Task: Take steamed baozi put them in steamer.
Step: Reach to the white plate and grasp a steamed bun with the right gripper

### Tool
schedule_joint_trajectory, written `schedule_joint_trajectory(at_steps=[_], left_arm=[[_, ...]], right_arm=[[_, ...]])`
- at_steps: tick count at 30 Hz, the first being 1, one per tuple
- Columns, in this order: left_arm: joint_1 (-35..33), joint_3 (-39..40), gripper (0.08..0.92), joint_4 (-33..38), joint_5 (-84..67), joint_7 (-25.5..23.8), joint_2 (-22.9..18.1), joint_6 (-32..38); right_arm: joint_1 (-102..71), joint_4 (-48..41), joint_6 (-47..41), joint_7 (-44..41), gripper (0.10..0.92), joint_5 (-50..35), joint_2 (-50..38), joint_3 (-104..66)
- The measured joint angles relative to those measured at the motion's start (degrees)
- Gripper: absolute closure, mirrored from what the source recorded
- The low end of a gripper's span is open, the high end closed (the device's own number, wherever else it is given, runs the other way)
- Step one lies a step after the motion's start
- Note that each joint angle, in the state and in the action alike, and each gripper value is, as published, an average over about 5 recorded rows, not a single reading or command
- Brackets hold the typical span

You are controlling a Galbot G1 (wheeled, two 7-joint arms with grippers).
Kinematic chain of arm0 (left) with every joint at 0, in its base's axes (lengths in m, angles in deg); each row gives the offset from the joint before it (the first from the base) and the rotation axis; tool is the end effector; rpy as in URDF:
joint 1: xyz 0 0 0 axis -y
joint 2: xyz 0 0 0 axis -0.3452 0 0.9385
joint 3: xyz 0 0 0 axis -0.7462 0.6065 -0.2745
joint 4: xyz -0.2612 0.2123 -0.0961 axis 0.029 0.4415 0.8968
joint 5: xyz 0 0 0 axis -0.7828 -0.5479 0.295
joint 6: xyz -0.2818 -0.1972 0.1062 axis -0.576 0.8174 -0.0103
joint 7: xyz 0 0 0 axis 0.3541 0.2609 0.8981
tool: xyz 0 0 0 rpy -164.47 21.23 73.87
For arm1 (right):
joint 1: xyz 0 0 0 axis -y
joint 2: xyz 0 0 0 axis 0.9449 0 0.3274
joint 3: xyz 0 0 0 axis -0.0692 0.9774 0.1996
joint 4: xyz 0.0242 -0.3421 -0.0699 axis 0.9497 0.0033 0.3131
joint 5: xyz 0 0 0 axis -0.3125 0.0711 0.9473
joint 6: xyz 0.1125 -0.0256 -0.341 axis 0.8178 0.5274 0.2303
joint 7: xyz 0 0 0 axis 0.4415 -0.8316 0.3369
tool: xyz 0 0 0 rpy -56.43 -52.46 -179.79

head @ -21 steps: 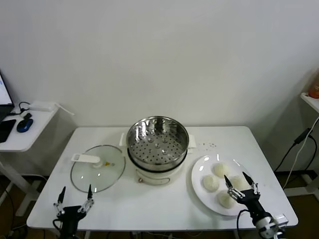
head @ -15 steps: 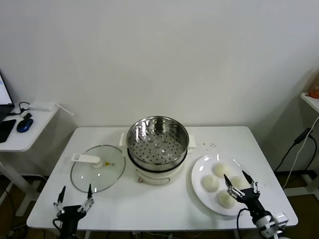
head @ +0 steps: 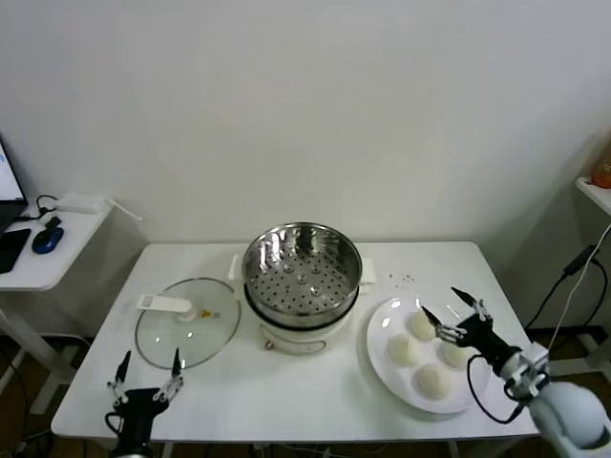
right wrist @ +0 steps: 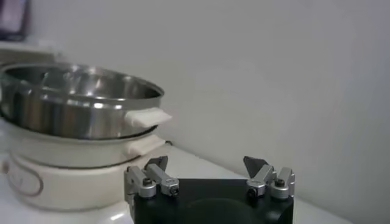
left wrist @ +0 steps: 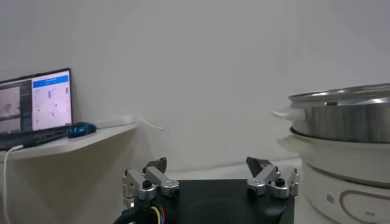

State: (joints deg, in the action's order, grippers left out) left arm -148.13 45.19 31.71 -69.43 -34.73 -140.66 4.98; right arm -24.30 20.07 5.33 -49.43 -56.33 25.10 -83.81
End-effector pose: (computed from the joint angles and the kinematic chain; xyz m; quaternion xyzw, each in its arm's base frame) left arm 0.1273 0.0717 -0.3700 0.0748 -0.9938 -0.0804 0.0170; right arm 0.3340 -0.2326 -0.2642 0.3311 -0.9103 0.2106 0.1316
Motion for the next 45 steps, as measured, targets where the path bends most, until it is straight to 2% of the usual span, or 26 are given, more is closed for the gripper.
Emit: schedule_joint_trajectory(at_steps=[9, 19, 30, 45], left_arm=[[0.74, 0.19, 0.177, -0.33, -0.06, 0.13, 0.1, -0.65], [1.4, 0.02, 0.177, -0.66, -0.63, 0.13, 0.73, -1.51], [2.53, -0.1, 0.177, 0.35, -0.62, 0.38, 0.5, -2.06], [3.73, -0.37, 0.177, 1.19, -0.04, 0.49, 0.19, -3.23]], right_arm=[[27.57, -10.13, -1.86, -18.11, 0.203, 3.59, -8.38, 24.37], [60.4, -19.97, -1.3, -30.75, 0.203, 8.19, -7.59, 58.53], [78.04, -29.03, -1.45, -35.47, 0.203, 12.48, 0.24, 81.23], [78.96, -32.73, -2.79, -35.59, 0.203, 16.27, 6.0, 86.5]])
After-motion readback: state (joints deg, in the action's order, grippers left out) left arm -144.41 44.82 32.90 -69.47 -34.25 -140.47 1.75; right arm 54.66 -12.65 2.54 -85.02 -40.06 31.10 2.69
